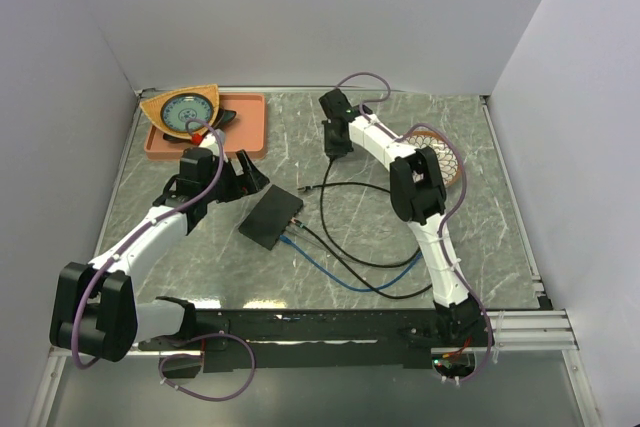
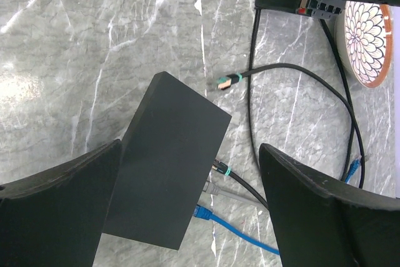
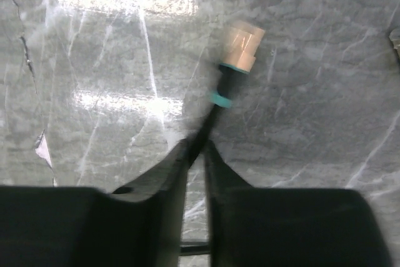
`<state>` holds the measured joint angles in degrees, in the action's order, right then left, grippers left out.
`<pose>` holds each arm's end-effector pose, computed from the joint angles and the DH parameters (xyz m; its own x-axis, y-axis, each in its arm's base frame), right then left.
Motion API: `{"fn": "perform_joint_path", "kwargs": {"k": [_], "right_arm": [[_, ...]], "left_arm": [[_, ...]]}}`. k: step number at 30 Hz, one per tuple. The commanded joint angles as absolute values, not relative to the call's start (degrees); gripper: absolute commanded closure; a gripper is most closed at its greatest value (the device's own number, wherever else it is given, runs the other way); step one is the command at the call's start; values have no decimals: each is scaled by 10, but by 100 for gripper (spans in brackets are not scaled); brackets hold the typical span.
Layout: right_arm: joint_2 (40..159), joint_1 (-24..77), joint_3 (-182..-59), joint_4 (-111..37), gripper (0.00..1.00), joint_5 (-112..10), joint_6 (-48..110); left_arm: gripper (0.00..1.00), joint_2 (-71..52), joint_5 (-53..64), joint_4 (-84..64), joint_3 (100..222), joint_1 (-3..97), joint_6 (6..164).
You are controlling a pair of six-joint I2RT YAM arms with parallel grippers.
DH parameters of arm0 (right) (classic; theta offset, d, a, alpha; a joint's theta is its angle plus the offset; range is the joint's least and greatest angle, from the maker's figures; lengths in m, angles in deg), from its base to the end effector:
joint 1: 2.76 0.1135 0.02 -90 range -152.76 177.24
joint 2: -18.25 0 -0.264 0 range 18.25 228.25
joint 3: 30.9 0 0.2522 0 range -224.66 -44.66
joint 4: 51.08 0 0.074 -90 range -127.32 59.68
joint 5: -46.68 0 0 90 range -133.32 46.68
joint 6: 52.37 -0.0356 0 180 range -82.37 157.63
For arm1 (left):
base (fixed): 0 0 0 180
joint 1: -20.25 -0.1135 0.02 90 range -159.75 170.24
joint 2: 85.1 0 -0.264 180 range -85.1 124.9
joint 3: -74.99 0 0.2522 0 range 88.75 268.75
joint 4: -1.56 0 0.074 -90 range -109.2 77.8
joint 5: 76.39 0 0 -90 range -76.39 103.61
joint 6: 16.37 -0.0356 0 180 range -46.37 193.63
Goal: Insert the plug into the switch port
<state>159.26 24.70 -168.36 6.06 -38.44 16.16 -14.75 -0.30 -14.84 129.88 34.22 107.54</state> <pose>0.4721 0.2419 0.1685 -0.8747 -0.0436 -0.4827 -0.1100 0.9878 0.1101 0.2566 -0.0726 0.2376 -0.6664 -0.3923 -0.6341 0.0731 0.8119 -0.5791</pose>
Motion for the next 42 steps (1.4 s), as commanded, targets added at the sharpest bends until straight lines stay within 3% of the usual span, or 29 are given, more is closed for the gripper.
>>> {"fn": "perform_joint_path", "kwargs": {"k": [1, 2, 14, 27, 33, 34, 36, 42], "right_arm": [[1598, 237, -1680, 53, 91, -423, 161], [1591, 235, -1675, 48, 100, -431, 162], [1456, 212, -1676, -17, 100, -484, 203], [1168, 193, -1619, -150, 100, -572, 206], [1081, 185, -1615, -169, 100, -524, 231], [1088, 183, -1628, -151, 91, -512, 234], [1118, 184, -1663, -91, 88, -495, 237], [1222, 185, -1657, -26, 65, -505, 204]], "left_arm": [[4, -147, -16, -126, 1301, 341, 1082], [4, -147, -15, -126, 1301, 341, 1082], [4, -157, -15, -126, 1301, 341, 1082], [4, -180, -15, -129, 1294, 340, 1082], [4, -186, -18, -126, 1287, 341, 1083], [4, -185, -19, -126, 1286, 341, 1083], [4, -184, -21, -126, 1286, 341, 1082], [4, -180, -17, -126, 1288, 341, 1081]]}}
